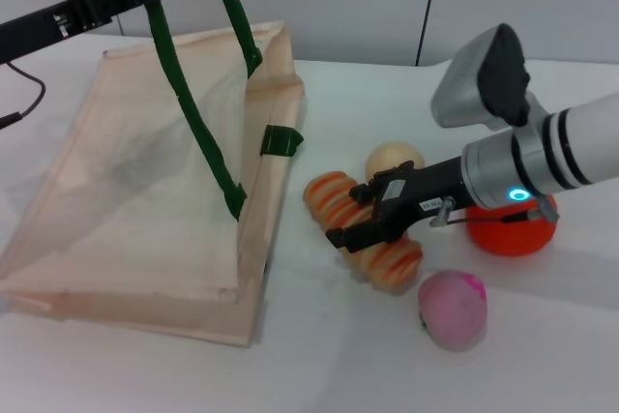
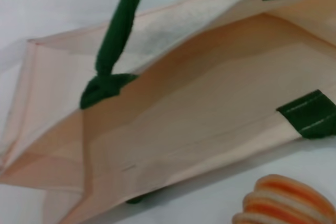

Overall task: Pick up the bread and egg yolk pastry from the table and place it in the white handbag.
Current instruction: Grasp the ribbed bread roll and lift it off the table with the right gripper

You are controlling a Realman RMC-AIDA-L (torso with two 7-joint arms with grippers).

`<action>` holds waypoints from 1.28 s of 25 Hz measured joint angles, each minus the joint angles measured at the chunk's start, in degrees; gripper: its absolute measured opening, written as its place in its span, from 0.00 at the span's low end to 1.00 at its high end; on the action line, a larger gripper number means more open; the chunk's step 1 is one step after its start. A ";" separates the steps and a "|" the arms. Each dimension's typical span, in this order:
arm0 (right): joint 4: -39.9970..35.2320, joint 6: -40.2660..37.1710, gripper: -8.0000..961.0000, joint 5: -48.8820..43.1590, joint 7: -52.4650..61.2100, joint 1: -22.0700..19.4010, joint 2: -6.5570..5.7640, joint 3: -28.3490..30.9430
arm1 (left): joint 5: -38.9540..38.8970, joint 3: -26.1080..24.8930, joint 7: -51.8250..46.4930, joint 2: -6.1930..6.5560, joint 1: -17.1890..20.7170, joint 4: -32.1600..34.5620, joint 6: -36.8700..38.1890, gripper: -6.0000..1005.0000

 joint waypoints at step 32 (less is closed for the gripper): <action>-3.52 -1.37 0.69 -2.48 7.02 -0.12 -0.31 -0.71 | 0.71 0.03 -0.09 -0.02 -0.18 0.00 0.14 0.12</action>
